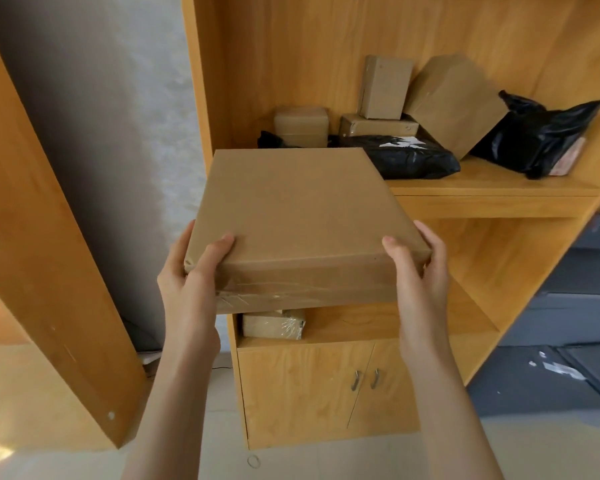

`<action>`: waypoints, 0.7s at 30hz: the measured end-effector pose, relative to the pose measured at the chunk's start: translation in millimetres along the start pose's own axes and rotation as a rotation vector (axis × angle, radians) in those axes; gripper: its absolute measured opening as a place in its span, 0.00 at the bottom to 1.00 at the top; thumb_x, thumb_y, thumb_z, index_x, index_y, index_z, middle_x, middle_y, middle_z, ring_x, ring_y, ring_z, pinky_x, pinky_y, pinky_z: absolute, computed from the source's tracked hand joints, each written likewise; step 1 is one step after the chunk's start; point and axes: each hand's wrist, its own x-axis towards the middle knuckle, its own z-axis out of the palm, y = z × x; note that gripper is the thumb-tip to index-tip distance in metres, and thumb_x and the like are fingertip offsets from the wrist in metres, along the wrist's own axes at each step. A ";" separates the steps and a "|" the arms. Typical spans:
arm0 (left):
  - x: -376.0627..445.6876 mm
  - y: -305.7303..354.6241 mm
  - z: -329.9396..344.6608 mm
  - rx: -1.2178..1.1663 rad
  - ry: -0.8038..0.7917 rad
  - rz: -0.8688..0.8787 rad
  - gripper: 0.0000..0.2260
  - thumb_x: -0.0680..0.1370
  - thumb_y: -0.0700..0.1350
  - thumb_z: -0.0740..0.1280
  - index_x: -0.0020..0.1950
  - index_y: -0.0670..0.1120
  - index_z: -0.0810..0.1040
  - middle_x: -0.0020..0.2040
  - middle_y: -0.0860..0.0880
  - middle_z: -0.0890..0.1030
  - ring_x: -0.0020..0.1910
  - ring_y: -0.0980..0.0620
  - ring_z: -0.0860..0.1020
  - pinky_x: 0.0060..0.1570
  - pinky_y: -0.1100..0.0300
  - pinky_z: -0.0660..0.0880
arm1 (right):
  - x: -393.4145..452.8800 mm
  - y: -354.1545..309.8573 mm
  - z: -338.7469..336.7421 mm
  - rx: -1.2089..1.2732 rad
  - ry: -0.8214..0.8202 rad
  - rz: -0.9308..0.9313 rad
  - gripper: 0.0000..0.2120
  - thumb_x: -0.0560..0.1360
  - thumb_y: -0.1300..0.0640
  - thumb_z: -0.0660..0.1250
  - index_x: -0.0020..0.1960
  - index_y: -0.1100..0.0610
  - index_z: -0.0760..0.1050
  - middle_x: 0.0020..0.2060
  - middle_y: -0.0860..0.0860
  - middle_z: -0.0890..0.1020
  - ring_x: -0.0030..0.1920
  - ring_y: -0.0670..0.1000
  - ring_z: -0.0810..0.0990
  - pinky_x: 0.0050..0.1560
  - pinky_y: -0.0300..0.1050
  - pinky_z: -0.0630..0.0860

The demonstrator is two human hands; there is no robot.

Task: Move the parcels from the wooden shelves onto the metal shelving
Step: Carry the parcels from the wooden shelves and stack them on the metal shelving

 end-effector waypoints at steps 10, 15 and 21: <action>-21.6 -3.0 -7.5 0.012 -0.041 0.057 0.20 0.76 0.47 0.68 0.68 0.53 0.73 0.56 0.55 0.76 0.52 0.57 0.74 0.43 0.65 0.71 | -15.9 -11.8 -34.5 0.123 -0.088 0.400 0.10 0.72 0.49 0.69 0.53 0.47 0.77 0.53 0.49 0.81 0.56 0.50 0.78 0.59 0.51 0.76; -35.6 -11.4 8.0 0.558 -0.098 0.478 0.37 0.69 0.68 0.66 0.74 0.57 0.60 0.72 0.51 0.64 0.69 0.53 0.62 0.63 0.58 0.63 | -7.5 -41.1 -35.2 0.049 0.035 0.219 0.18 0.72 0.49 0.70 0.62 0.48 0.76 0.53 0.47 0.80 0.51 0.47 0.77 0.41 0.40 0.74; -65.6 -32.2 66.5 1.164 -0.267 1.015 0.53 0.59 0.69 0.73 0.76 0.52 0.52 0.72 0.40 0.65 0.71 0.38 0.63 0.66 0.35 0.62 | -10.3 -59.8 -21.3 -0.163 0.094 -0.076 0.35 0.63 0.40 0.71 0.68 0.44 0.70 0.60 0.46 0.76 0.60 0.50 0.75 0.55 0.51 0.78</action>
